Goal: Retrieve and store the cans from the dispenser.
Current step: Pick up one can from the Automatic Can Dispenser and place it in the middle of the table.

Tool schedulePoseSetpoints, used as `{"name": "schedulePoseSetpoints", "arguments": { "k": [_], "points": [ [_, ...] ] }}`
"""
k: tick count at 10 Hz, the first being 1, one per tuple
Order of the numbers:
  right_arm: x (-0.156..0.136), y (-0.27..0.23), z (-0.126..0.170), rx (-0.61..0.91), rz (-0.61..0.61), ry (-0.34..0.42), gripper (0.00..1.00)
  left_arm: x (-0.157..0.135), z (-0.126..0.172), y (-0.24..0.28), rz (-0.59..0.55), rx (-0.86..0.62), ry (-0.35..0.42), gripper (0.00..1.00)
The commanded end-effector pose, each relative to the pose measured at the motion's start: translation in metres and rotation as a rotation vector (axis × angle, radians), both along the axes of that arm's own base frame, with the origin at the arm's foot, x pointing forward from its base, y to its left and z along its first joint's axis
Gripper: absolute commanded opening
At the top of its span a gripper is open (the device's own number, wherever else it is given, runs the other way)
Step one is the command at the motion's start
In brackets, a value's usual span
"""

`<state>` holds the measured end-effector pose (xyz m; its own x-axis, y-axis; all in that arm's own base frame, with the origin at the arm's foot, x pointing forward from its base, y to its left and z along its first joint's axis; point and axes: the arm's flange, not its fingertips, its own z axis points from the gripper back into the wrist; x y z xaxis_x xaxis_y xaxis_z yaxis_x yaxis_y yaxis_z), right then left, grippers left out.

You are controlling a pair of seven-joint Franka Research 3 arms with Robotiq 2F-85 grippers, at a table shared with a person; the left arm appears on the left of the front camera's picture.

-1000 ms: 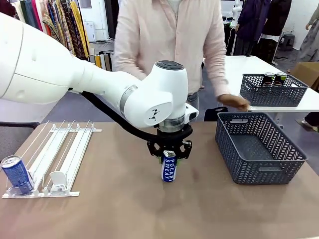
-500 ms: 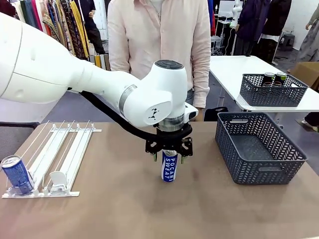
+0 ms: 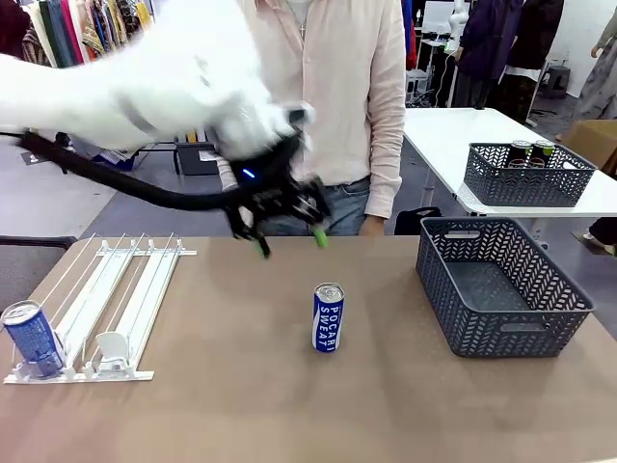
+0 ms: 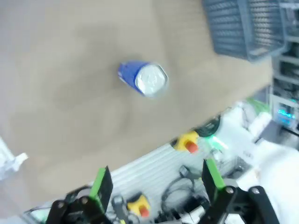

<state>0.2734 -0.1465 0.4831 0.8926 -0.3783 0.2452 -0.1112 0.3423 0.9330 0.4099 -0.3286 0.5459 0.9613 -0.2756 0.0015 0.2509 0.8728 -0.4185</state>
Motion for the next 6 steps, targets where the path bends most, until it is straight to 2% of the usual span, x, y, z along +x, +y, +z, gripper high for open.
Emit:
{"name": "schedulePoseSetpoints", "arguments": {
  "k": [1, 3, 4, 6],
  "points": [
    [0.003, 0.001, 0.001, 0.017, 0.0, -0.039, 1.0, 0.015, 0.003, 0.147, -0.004, -0.374, 0.153, 1.0],
    [0.003, 0.001, 0.001, 0.017, 0.0, -0.039, 1.0, 0.005, -0.013, 0.265, 0.184, -0.604, 0.141, 1.0],
    [0.003, 0.001, 0.001, 0.017, 0.0, -0.039, 1.0, -0.01, -0.023, 0.308, 0.253, -0.687, 0.134, 1.0],
    [0.003, 0.001, 0.001, 0.017, 0.0, -0.039, 1.0, -0.044, -0.05, 0.367, 0.335, -0.873, 0.065, 1.0]
  ]
}}
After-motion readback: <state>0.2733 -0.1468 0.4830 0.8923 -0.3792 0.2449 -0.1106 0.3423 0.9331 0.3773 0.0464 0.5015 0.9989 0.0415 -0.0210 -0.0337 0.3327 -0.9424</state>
